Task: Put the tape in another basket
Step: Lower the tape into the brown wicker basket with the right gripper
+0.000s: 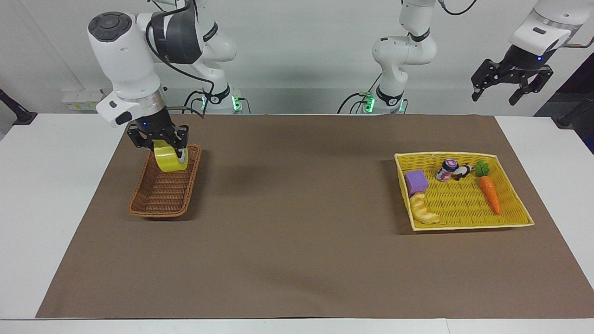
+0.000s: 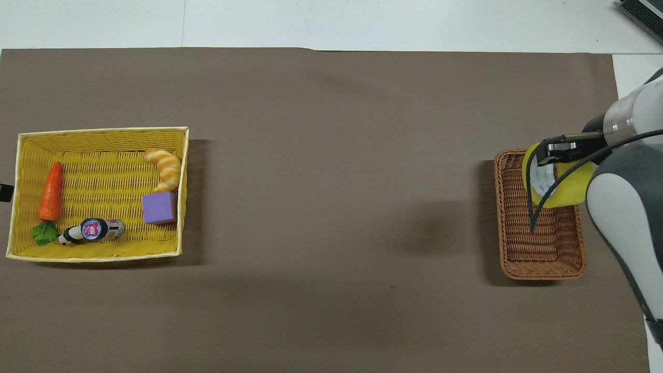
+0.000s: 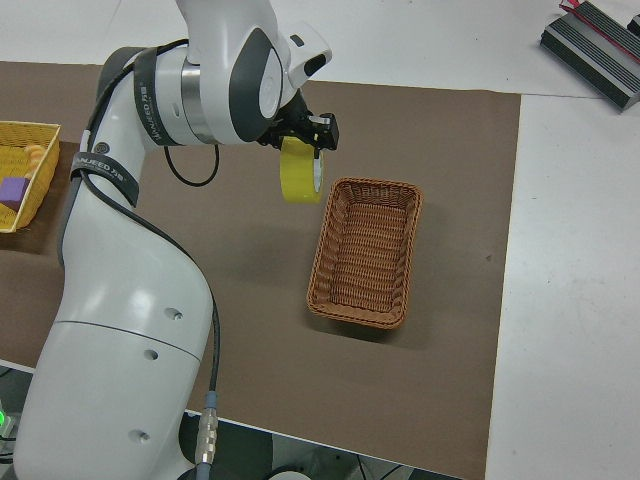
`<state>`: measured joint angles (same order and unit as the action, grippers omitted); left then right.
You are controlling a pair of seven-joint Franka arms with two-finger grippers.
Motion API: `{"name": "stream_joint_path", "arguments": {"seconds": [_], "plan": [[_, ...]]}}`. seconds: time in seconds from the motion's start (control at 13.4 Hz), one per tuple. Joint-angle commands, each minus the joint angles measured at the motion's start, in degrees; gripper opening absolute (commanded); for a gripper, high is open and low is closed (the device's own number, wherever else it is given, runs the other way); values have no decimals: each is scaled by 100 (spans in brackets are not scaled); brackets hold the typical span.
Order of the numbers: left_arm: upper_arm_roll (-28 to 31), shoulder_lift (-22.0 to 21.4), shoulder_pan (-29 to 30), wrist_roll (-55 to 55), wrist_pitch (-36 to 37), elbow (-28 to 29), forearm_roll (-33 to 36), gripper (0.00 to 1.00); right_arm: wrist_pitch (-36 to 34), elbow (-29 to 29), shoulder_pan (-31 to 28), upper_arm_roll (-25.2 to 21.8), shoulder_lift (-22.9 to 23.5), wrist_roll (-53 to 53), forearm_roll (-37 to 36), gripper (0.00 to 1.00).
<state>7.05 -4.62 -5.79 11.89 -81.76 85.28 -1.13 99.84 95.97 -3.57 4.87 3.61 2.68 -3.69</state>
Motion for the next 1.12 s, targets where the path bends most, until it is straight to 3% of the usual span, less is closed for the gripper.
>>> {"name": "stream_joint_path", "arguments": {"seconds": [0.0, 0.45, 0.67, 0.75, 0.82, 0.9, 1.05], "plan": [[-64, -145, 69, 15, 54, 138, 130, 100, 351, 736, -302, 67, -247, -215, -35, 0], [-64, -224, 69, 15, 63, 261, 139, 100, 2397, 2722, -574, 50, -344, -233, -105, 0], [-64, -224, 69, 15, 90, 270, 139, 100, 3040, 3417, -724, 41, -370, -232, -167, 0], [-64, -233, 69, 15, 90, 279, 139, 100, 3024, 3454, -759, 41, -396, -241, -167, 4], [-64, -233, 69, 15, 81, 288, 139, 100, 2989, 3446, -811, 41, -397, -241, -167, 70], [-64, -241, 69, 15, 72, 288, 139, 100, 2954, 3411, -838, 49, -388, -241, -167, 100], [-64, -241, 69, 24, 72, 297, 139, 100, 2858, 3175, -864, 41, -396, -241, -167, 100]]}}
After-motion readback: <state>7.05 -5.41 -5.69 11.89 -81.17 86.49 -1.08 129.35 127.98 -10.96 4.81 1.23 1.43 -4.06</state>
